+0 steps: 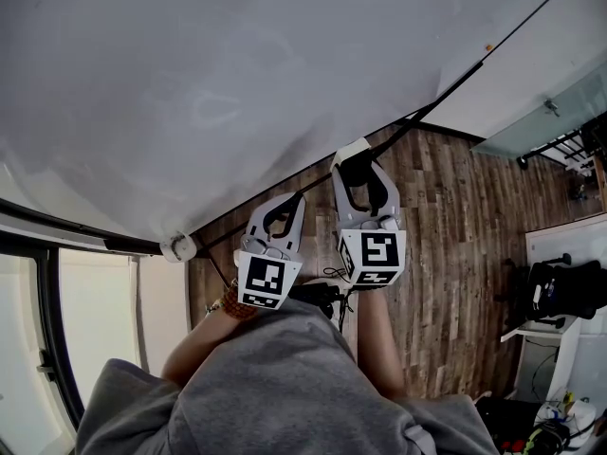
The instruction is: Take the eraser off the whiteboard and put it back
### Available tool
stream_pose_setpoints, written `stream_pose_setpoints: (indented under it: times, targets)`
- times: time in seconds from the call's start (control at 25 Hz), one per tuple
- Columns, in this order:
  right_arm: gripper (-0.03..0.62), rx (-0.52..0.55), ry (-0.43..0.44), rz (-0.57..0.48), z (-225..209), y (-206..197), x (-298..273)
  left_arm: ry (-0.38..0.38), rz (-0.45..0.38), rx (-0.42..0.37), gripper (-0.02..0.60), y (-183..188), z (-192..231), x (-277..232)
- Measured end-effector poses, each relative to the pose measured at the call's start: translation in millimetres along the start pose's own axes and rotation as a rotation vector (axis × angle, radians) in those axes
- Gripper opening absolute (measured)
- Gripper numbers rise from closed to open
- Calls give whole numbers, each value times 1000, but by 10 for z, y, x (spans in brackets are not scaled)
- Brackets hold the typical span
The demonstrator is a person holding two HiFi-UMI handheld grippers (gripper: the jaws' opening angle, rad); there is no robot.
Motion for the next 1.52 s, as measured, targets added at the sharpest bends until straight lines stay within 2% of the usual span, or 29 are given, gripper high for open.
stream_pose_setpoints:
  times: [1.52]
  targets:
    - [198,20,71,-5,-92,51,-343,59,-7,19,6,58,129,-236]
Point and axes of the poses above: the fingertips, and each gripper's own axes: x backward along the fingers, z to its left, y out of its top, the point moved 6 cm from there along x, backward along the fingers, and after that the axes turned 6 degrees about y, right-handed, at the moved point
